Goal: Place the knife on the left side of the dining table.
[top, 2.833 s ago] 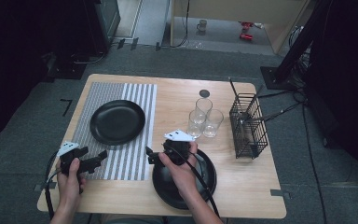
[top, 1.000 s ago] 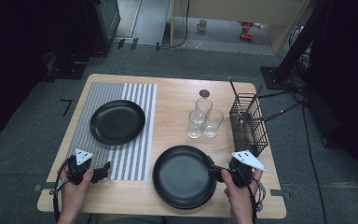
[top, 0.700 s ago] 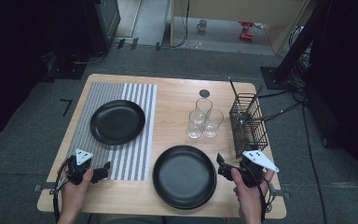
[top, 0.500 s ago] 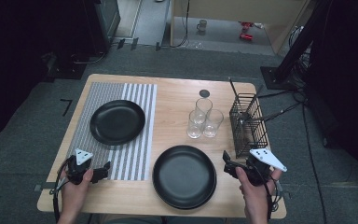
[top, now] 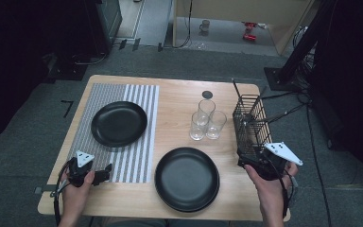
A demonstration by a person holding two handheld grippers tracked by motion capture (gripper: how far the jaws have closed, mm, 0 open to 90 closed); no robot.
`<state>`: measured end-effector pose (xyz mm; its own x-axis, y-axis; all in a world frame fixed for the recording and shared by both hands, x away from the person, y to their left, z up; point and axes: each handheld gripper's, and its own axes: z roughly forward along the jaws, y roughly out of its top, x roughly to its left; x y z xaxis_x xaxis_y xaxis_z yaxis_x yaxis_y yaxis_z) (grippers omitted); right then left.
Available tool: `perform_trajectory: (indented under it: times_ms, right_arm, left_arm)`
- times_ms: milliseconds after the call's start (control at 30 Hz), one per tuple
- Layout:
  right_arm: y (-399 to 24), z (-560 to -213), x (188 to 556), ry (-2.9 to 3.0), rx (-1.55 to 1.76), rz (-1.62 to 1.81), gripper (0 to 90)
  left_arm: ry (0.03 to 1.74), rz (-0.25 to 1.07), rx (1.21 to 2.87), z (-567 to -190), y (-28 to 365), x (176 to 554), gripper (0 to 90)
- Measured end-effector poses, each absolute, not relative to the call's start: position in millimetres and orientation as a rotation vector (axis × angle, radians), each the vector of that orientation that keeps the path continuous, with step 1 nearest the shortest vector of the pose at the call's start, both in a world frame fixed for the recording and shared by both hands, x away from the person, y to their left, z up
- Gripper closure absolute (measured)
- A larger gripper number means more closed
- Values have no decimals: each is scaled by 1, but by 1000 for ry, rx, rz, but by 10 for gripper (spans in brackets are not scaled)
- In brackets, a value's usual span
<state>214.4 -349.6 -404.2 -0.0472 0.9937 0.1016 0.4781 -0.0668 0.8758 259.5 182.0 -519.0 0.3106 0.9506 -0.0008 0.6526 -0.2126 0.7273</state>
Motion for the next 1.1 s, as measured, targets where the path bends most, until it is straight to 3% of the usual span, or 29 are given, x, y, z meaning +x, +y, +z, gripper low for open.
perform_trajectory:
  times_ms: [33,67,100,167,200,233,367,700,900,1100]
  right_arm:
    - [-352,-402,216,1563,1592,1029,72]
    - [-352,-402,216,1563,1592,1029,72]
    - [-352,-400,217,1548,1563,1022,175]
    - [-352,-399,218,1557,1528,1020,285]
    - [-352,-399,218,1557,1528,1020,285]
    - [-351,-399,219,1557,1500,1016,378]
    - [-346,-400,223,1597,1452,1007,494]
    - [-339,-409,241,1617,1453,952,577]
    - [-338,-412,248,1627,1451,935,711]
    - [-339,-406,247,1637,1423,989,754]
  left_arm:
    - [1417,610,1953,-519,182,259,96]
    - [1416,610,1953,-519,182,259,96]
    - [1416,610,1956,-519,182,259,96]
    - [1417,610,1953,-519,182,259,96]
    - [1417,610,1953,-519,182,259,96]
    - [1416,610,1953,-519,182,260,96]
    - [1416,610,1954,-519,182,259,96]
    - [1417,610,1953,-519,182,259,96]
    - [1416,610,1955,-519,182,259,96]
    - [1416,610,1954,-519,182,260,96]
